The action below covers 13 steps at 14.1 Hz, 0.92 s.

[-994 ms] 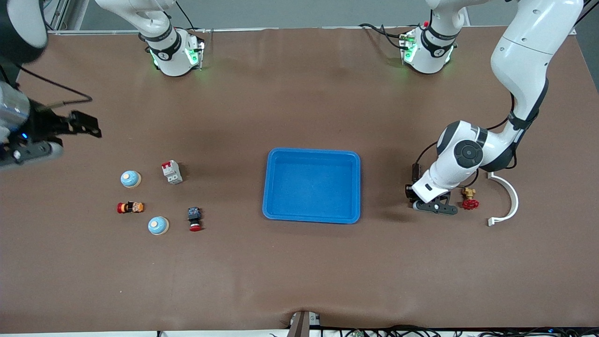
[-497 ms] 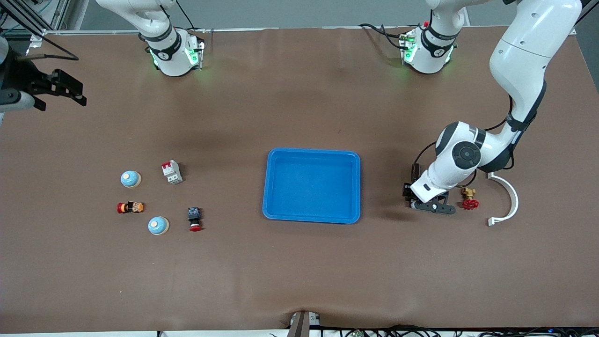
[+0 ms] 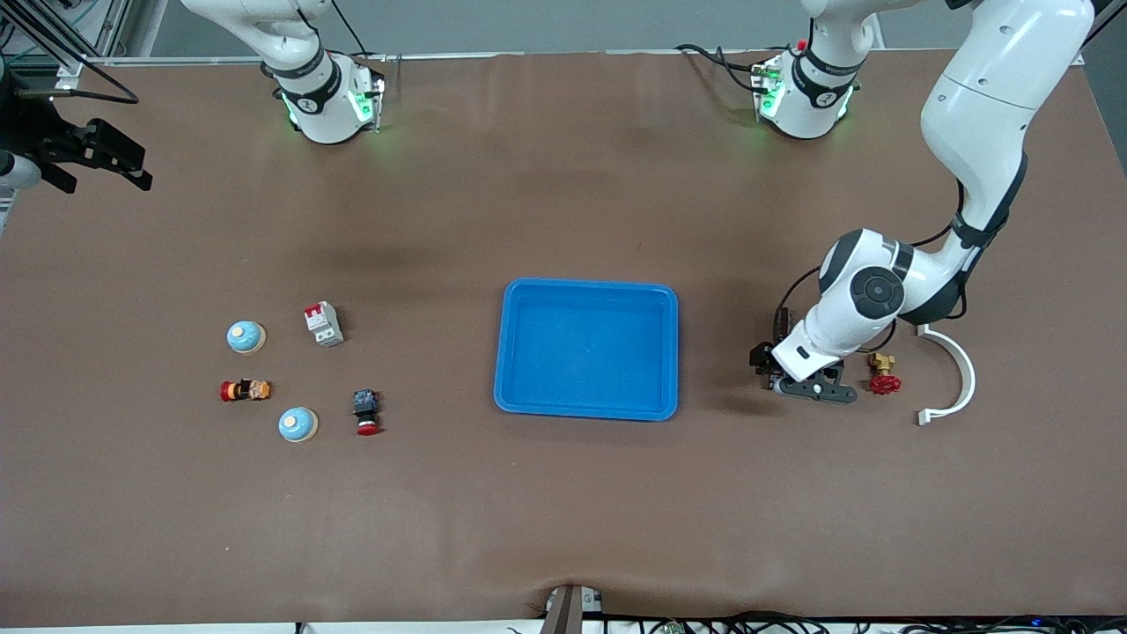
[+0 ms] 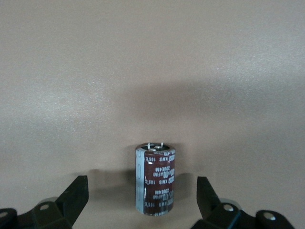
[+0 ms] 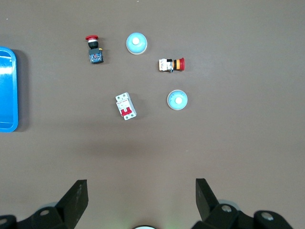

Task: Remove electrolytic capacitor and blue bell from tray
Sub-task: 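Release the capacitor with the left gripper while the right gripper retracts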

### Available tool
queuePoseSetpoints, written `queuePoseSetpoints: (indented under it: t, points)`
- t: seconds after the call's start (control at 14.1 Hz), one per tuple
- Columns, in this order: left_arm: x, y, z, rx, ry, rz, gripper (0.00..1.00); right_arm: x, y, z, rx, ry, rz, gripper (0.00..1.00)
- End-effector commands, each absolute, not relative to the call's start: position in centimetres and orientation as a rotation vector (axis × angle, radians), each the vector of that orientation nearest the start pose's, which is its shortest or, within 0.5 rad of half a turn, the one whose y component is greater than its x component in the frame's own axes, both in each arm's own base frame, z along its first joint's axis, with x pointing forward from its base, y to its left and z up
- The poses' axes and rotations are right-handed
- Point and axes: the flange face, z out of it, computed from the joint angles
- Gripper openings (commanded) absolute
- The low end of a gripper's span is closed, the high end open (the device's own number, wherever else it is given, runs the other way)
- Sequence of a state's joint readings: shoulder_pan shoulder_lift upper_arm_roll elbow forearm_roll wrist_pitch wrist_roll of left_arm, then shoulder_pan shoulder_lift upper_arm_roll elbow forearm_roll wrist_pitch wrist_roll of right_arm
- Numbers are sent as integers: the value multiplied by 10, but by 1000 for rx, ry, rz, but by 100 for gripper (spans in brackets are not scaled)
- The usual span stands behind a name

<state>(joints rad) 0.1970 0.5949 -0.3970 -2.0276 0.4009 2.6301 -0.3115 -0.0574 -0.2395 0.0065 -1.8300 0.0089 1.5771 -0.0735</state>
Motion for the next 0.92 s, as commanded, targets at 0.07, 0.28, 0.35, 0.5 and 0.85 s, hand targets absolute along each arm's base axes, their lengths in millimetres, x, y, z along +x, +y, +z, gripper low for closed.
queuePoseSetpoints:
  t: [0.07, 0.28, 0.35, 0.5, 0.85]
  points:
    - [590, -125, 178, -3156, 239, -139, 100, 475, -26, 636, -3156, 3, -13, 100]
    - [605, -110, 197, -3150, 187, -198, 100, 481, -31, 639, -3151, 20, -11, 100]
    - [612, -96, 202, -3146, 155, -213, 100, 481, -31, 640, -3152, 20, -13, 100]
    - [629, -78, 218, -3127, 108, -218, 100, 481, -34, 641, -3152, 27, -18, 100]
    - [697, -36, 277, -3054, 44, -62, 100, 492, -33, 647, -3142, 27, -41, 100]
